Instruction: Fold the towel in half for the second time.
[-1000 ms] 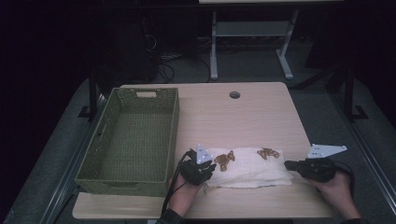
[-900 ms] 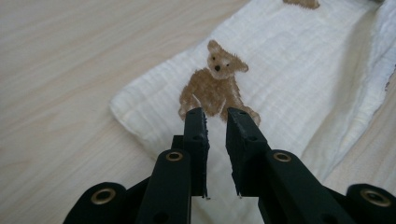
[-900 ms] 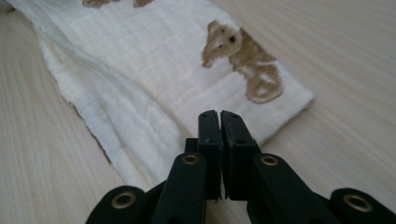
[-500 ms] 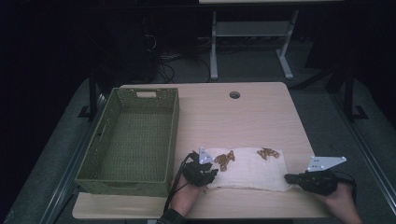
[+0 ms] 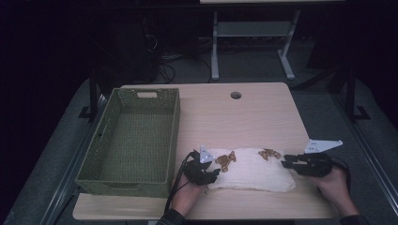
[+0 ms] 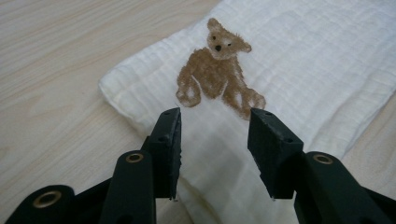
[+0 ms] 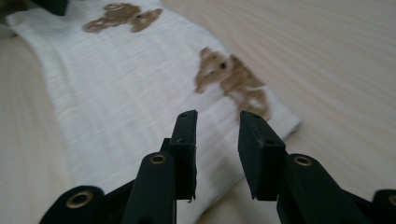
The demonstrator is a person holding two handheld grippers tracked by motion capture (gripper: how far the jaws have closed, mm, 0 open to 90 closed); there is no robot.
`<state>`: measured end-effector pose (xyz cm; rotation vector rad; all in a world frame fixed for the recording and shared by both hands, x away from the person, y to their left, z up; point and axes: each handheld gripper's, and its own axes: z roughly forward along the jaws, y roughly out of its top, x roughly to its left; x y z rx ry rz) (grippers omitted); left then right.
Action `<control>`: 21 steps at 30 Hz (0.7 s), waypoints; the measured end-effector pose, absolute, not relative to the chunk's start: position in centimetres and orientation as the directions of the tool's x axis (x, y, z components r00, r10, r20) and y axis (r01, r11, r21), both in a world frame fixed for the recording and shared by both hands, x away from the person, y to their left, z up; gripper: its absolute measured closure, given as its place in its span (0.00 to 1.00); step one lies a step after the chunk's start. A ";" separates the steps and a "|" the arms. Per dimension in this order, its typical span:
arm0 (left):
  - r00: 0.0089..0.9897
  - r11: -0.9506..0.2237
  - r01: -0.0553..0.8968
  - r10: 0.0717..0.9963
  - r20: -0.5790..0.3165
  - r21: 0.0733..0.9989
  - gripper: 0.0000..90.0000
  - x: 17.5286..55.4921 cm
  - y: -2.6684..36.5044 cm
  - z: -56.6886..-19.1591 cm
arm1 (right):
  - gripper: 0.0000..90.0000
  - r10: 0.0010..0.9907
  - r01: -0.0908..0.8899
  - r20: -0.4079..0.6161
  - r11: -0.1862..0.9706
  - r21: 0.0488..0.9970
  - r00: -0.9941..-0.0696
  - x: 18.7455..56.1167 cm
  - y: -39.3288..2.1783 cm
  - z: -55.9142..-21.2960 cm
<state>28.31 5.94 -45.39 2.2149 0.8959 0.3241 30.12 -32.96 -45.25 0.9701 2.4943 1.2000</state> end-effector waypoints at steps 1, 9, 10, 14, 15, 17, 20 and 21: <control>0.727 -0.504 0.506 0.686 -0.031 0.700 0.60 28.3 6.0 -45.4 | 0.73 0.641 0.472 0.092 0.452 0.757 -0.762 30.1 -33.0 -45.3; 0.707 -0.476 0.506 0.706 -0.029 0.719 0.55 29.3 6.0 -45.2 | 0.73 0.687 0.500 0.080 0.438 0.747 -0.722 34.0 -33.0 -45.7; 0.703 -0.473 0.503 0.710 -0.025 0.723 0.55 29.6 5.9 -45.2 | 0.73 0.690 0.501 0.074 0.443 0.744 -0.720 34.4 -33.1 -45.9; 0.685 -0.465 0.505 0.728 -0.010 0.727 0.54 30.9 6.0 -45.0 | 0.73 0.704 0.535 0.104 0.427 0.729 -0.703 35.3 -33.4 -46.6; 0.681 -0.464 0.504 0.732 -0.005 0.729 0.53 31.3 6.0 -44.9 | 0.73 0.696 0.528 0.102 0.431 0.732 -0.711 35.5 -33.5 -46.9; 0.672 -0.457 0.509 0.741 -0.005 0.729 0.52 31.9 6.0 -44.8 | 0.73 0.694 0.530 0.107 0.432 0.730 -0.712 35.4 -33.5 -47.1; 0.660 -0.454 0.512 0.751 0.004 0.729 0.52 32.8 6.0 -44.8 | 0.73 0.683 0.526 0.110 0.439 0.729 -0.723 35.5 -33.4 -47.4; 0.654 -0.452 0.514 0.757 0.008 0.729 0.52 33.0 6.0 -44.8 | 0.73 0.680 0.528 0.112 0.444 0.724 -0.725 35.6 -33.3 -47.5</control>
